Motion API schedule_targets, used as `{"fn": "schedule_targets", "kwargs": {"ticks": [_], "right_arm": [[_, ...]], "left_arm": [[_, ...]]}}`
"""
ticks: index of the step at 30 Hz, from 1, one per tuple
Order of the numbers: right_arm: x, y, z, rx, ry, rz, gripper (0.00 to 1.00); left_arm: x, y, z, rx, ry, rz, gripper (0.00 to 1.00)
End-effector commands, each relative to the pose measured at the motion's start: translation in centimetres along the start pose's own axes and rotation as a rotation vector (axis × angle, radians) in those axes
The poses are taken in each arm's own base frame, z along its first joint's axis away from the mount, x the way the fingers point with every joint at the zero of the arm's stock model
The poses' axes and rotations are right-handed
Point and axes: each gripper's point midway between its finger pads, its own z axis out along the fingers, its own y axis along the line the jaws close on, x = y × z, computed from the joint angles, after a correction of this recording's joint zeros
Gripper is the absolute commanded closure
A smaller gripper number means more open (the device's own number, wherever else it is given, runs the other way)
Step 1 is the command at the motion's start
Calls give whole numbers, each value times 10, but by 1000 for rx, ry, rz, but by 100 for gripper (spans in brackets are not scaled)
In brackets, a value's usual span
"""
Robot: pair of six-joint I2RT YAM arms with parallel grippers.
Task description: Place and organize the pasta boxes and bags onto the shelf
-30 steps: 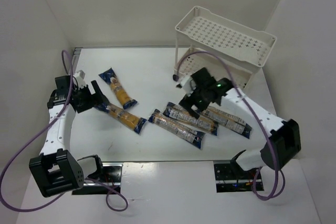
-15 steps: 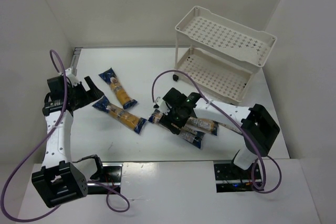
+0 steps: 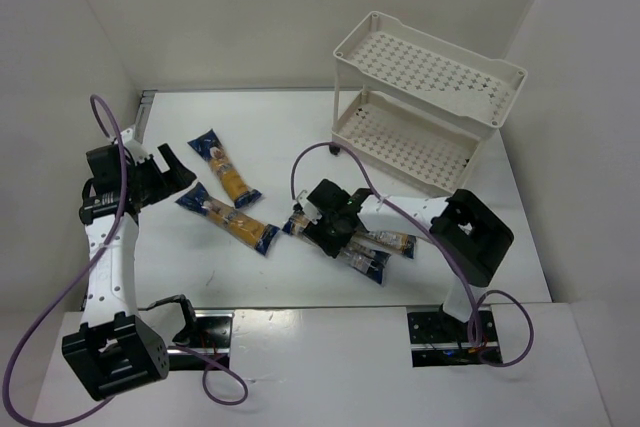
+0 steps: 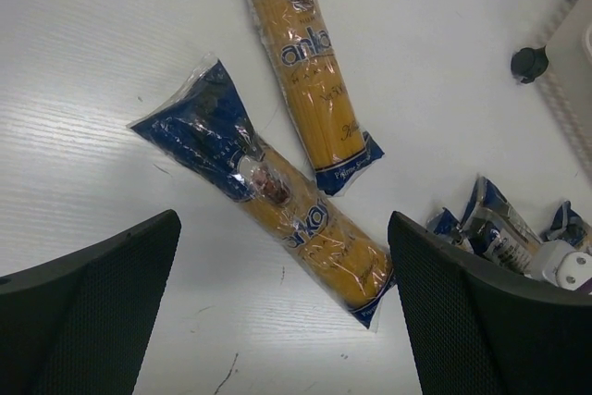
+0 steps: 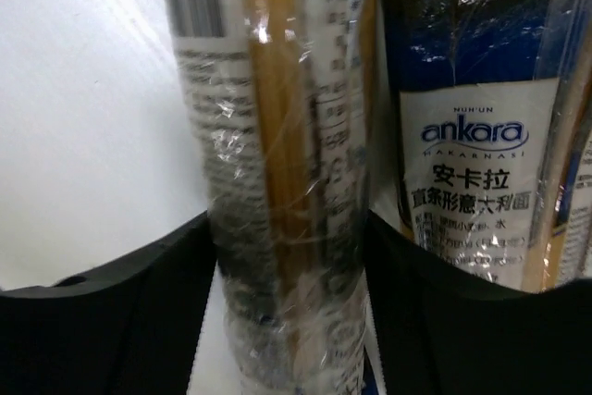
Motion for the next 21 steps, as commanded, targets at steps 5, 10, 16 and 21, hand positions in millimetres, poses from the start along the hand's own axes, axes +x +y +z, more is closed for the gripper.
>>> {"fn": "schedule_targets", "kwargs": {"ticks": [5, 10, 16, 21], "right_arm": [[-3, -19, 6, 138, -46, 118, 59], [5, -8, 21, 115, 11, 65, 41], [9, 19, 18, -12, 44, -60, 100], [-30, 1, -68, 61, -79, -282, 100]], "left_arm": [[-8, -6, -5, 31, -40, -4, 0], [-8, -6, -5, 31, -40, -4, 0], [-9, -7, -7, 33, -48, -1, 0], [-8, -6, -5, 33, -48, -1, 0]]}}
